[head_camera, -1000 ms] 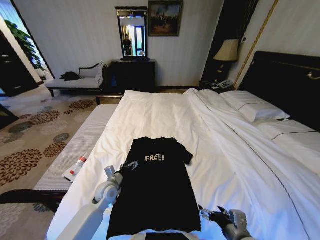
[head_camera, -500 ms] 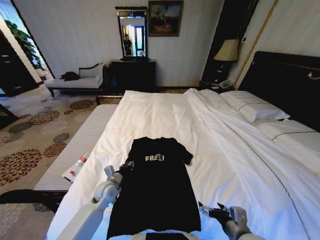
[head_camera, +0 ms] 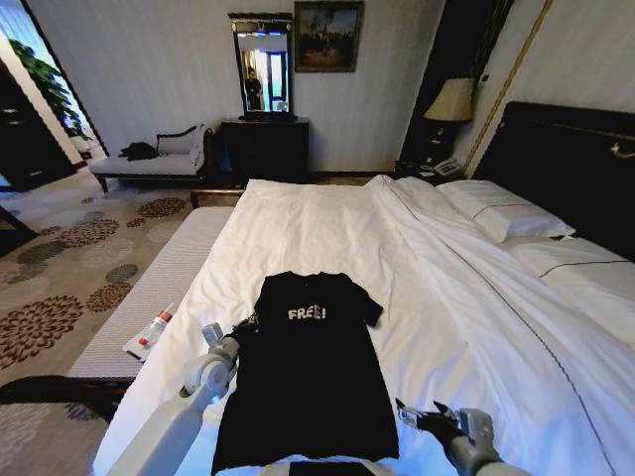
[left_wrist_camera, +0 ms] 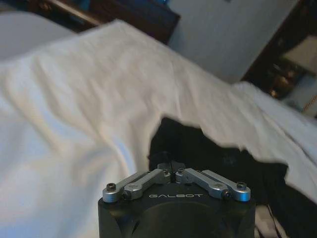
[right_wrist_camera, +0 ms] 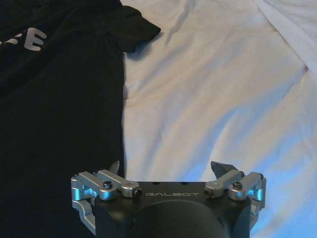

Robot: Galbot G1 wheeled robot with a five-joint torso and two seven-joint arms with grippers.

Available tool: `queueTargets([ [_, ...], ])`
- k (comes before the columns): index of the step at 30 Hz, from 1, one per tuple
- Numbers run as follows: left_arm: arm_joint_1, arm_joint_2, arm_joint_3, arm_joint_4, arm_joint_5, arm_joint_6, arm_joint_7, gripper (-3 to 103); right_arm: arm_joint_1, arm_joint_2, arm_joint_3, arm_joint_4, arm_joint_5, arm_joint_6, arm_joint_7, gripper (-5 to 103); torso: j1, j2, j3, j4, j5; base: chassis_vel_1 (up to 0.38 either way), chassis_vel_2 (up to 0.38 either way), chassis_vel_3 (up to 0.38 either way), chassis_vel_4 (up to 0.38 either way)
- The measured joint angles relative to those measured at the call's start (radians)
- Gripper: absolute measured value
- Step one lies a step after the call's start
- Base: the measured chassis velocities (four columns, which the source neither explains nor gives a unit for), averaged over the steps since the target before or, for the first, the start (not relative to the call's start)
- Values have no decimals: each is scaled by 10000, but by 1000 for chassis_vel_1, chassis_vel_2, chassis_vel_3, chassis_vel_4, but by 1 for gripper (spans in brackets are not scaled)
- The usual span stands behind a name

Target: Fold the clothes on the bed.

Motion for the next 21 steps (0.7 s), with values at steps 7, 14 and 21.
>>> queueTargets([
  [7, -905, 894, -797, 544, -1075, 80, 137, 0, -10, -10, -2, 29, 0, -2, 0, 100, 1, -2, 0, -2, 2, 0, 0, 0, 0],
  [14, -1313, 1591, -1173, 1367, -1436, 81, 418, 0, -11, 44, -13, 66, -9, -6, 1, 100, 1, -2, 0, -2, 1, 0, 0, 0, 0],
  [21, -1020, 1479, -1501, 2006, -1297, -12, 596, 0, 86, -14, -23, 76, 34, -22, 6, 100, 1, -2, 0, -1, 0, 0, 0, 0, 0],
])
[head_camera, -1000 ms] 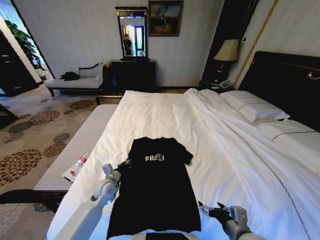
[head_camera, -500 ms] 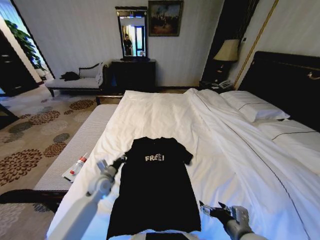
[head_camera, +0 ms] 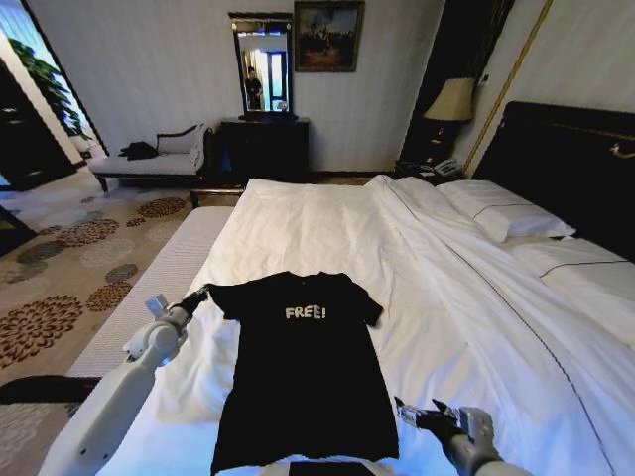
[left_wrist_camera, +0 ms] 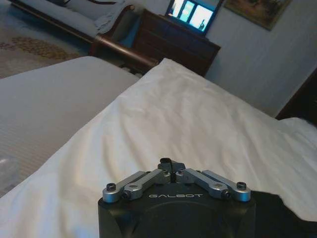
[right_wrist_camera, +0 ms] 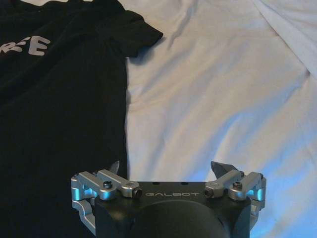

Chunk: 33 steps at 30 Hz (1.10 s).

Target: Fold the clothes on the bed.

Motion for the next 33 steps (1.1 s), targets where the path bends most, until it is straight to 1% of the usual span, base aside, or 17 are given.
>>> queueTargets([
  [6, 96, -171, -30, 400, 190, -69, 30, 0, 99, -75, 34, -23, 115, -2, 16, 100, 0, 0, 0, 0, 1, 0, 0, 0, 0],
  [9, 136, -274, -119, 556, 274, -127, 29, 0, 307, -203, 155, -21, 463, -21, 90, 100, 0, 0, 0, -3, 0, 0, 0, 0, 0],
  [15, 196, -189, -409, 696, 228, -170, 27, 0, 605, -458, 325, -42, 976, -67, 219, 100, -1, 0, 0, 0, 2, 0, 0, 0, 0],
  [18, 71, -157, -408, 841, 226, -189, 31, 0, 1025, -735, 463, -133, 1640, -96, 442, 100, -1, 1, 0, -1, 2, 0, 0, 0, 0],
  [19, 71, -157, -408, 841, 226, -189, 31, 0, 1025, -735, 463, -133, 1640, -96, 442, 100, -1, 1, 0, -1, 2, 0, 0, 0, 0],
  [20, -10, -178, -367, 915, 242, -192, 31, 0, 1276, -914, 560, -184, 2162, -125, 618, 100, 0, 1, 0, -1, 4, 0, 0, 0, 0],
  [22, -180, -266, -238, 1077, 314, -193, 23, 0, 1959, -1441, 854, -390, 3594, -228, 1181, 100, 0, 1, 0, -2, 2, 0, 0, 0, 0],
  [23, -180, -266, -238, 1077, 314, -193, 23, 0, 1959, -1441, 854, -390, 3594, -228, 1181, 100, 0, 1, 0, -2, 2, 0, 0, 0, 0],
  [25, -260, -327, -146, 1160, 379, -187, -26, 0, 2860, -1949, 1015, -756, 5141, -273, 1666, 100, 0, 2, 0, -3, 3, 0, 0, 0, 0],
  [26, -276, -351, -115, 1174, 405, -173, -66, 0, 3278, -2122, 1019, -929, 5764, -277, 1844, 100, 0, 2, 0, -2, 3, 0, 0, 0, 0],
  [27, -288, -391, -77, 1183, 439, -128, -156, 0, 3950, -2340, 962, -1218, 6692, -298, 2107, 100, 0, 2, 0, 0, 3, 0, 0, 0, 0],
  [28, -288, -391, -77, 1183, 439, -128, -156, 0, 3950, -2340, 962, -1218, 6692, -298, 2107, 100, 0, 2, 0, 0, 3, 0, 0, 0, 0],
  [29, -292, -424, -61, 1191, 470, -78, -253, 0, 4709, -2528, 786, -1586, 7608, -339, 2329, 100, 0, 2, 1, 1, 2, 0, 0, 0, 0],
  [30, -292, -454, -57, 1195, 501, -31, -332, 0, 5334, -2654, 586, -1968, 8298, -374, 2484, 100, 0, 2, 1, 2, 3, 0, 0, 0, 0],
  [32, -219, -464, -90, 1195, 633, 38, -448, 11, 6533, -2781, 150, -2860, 9691, -564, 2770, 100, 1, 1, 2, 2, 3, 0, 0, 0, 0],
  [33, -219, -464, -90, 1195, 633, 38, -448, 11, 6533, -2781, 150, -2860, 9691, -564, 2770, 100, 1, 1, 2, 2, 3, 0, 0, 0, 0],
])
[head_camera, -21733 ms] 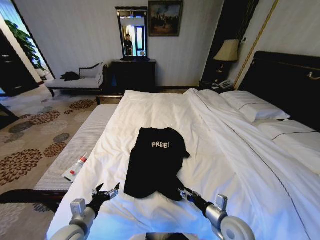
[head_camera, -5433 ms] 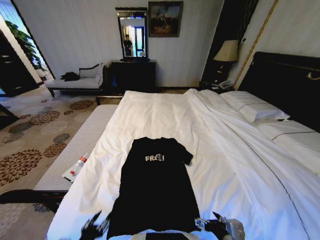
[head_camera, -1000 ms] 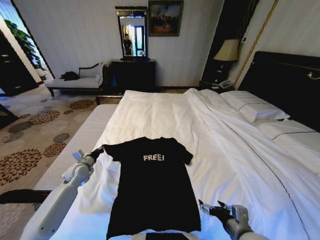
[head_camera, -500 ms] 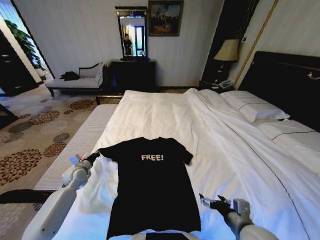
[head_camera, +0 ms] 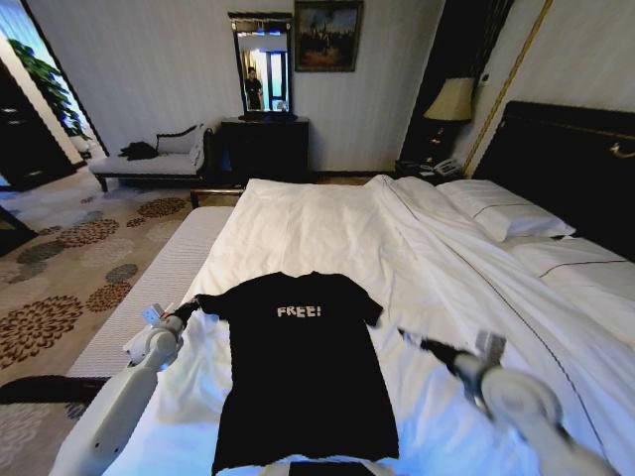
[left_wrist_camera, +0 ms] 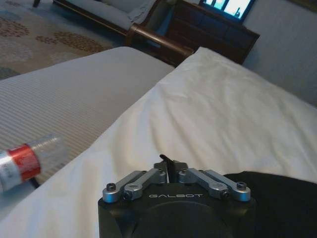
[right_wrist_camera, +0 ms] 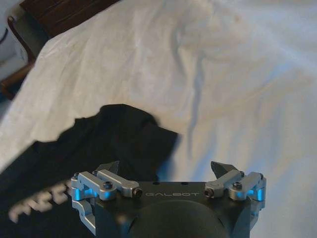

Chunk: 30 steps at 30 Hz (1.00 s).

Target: Fold the clothes on the bed.

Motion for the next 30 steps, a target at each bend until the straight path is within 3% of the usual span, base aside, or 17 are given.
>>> queueTargets([
  [1, 32, 27, 1, 0, 97, 11, -9, 11, 459, -1, -154, -434, 585, -134, 137, 100, 0, 0, 0, 4, -1, 0, 0, 0, 0],
  [2, 33, 98, 73, 0, 197, 24, -17, 22, 923, 54, -245, -970, 1103, -304, 275, 100, 0, 0, 0, 5, 1, 0, 0, 0, 0],
  [3, 28, 169, 154, -2, 266, 40, -17, 22, 1231, 127, -275, -1388, 1370, -439, 341, 100, 0, 1, 0, 1, 1, 0, 0, 0, 0],
  [7, 166, 414, 257, -141, 456, 72, -14, 38, 1975, 444, -343, -2480, 1604, -614, 360, 100, 0, 1, -1, -7, -1, 0, 0, 0, 0],
  [14, 1251, 854, -248, -1000, 598, 84, -91, 59, 3221, 965, -754, -4342, 1312, -647, -251, 100, -1, 1, -1, -1, -1, 0, 0, 0, 0],
  [17, 1963, 966, -697, -1494, 648, 85, -102, 76, 3816, 1197, -1099, -5214, 994, -647, -514, 100, -2, 0, -2, 0, -2, 0, 0, 0, 0],
  [19, 2143, 966, -828, -1622, 652, 85, -102, 76, 3939, 1256, -1178, -5404, 928, -647, -559, 100, -2, 0, -2, 0, -1, 0, 0, 0, 0],
  [20, 2428, 957, -1013, -1813, 653, 88, -130, 86, 4086, 1334, -1287, -5623, 823, -647, -635, 100, -2, 0, -2, -2, -1, 0, 0, 0, 0],
  [25, 3670, 840, -1809, -3036, 725, 105, -275, 99, 4510, 1621, -1593, -6238, 484, -644, -870, 100, -3, 1, -2, -2, -2, 0, 0, 0, 0],
  [30, 4427, 688, -2230, -4069, 914, 105, -364, 100, 4836, 1945, -1684, -6571, 448, -637, -943, 100, -3, 0, -2, -2, -1, 0, 0, 0, 0],
])
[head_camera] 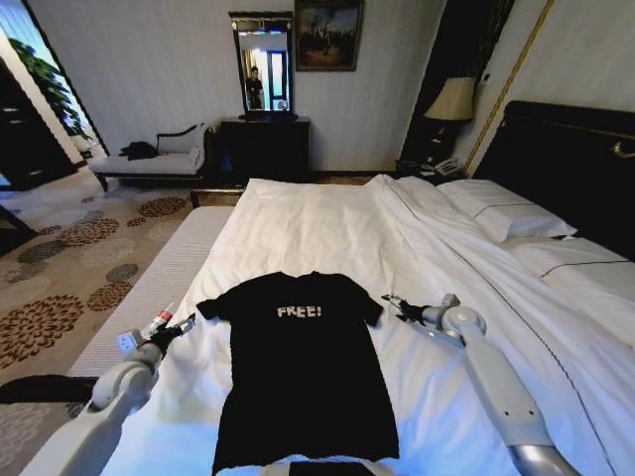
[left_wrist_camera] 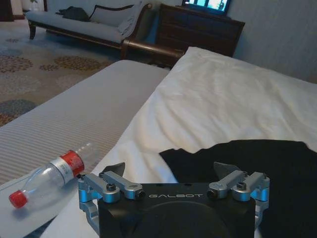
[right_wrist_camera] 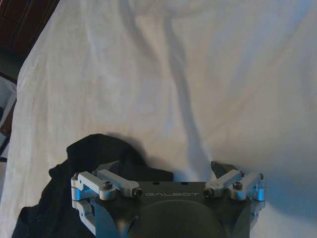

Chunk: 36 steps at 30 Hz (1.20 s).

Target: Fold the clothes on the bed.

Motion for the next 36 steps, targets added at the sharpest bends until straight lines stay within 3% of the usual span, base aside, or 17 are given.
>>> queueTargets([
  [9, 529, -153, -101, -912, 40, 7, -281, 100, 552, 892, -100, -502, -229, 6, -124, 102, 0, 0, 0, 2, -1, 0, 0, 0, 0],
  [11, 597, -115, -164, -1002, 38, 19, -309, 100, 571, 1020, -90, -567, -291, 9, -129, 94, 0, 0, 0, -1, -2, 0, 0, 0, 0],
  [14, 624, -96, -228, -1036, 22, 28, -325, 100, 581, 1132, -78, -638, -386, 12, -154, 89, 0, 0, 0, -1, 0, 0, 0, 0, 0],
  [20, 674, -134, -248, -1097, 15, 40, -349, 100, 718, 1264, -79, -861, -795, 16, -368, 61, 1, 0, 0, 0, -1, 0, 0, 0, 0],
  [22, 695, -147, -269, -1103, 17, 41, -350, 100, 735, 1264, -81, -873, -876, 17, -400, 61, 1, 0, 0, 0, 0, 0, 0, 0, 0],
  [27, 705, -239, -317, -1085, 37, 41, -351, 100, 737, 1087, -127, -847, -1162, 18, -497, 34, 0, 1, 0, 1, -2, 0, 0, 0, 0],
  [29, 703, -266, -308, -1086, 56, 40, -350, 100, 731, 1043, -136, -844, -1229, 18, -528, 34, 0, 1, 0, 0, 0, 0, 0, 0, 0],
  [36, 819, -367, -317, -1138, 171, 28, -313, 100, 551, 782, -266, -623, -2034, 18, -917, 3, 0, 0, 0, 0, 0, 0, 0, 0, 0],
])
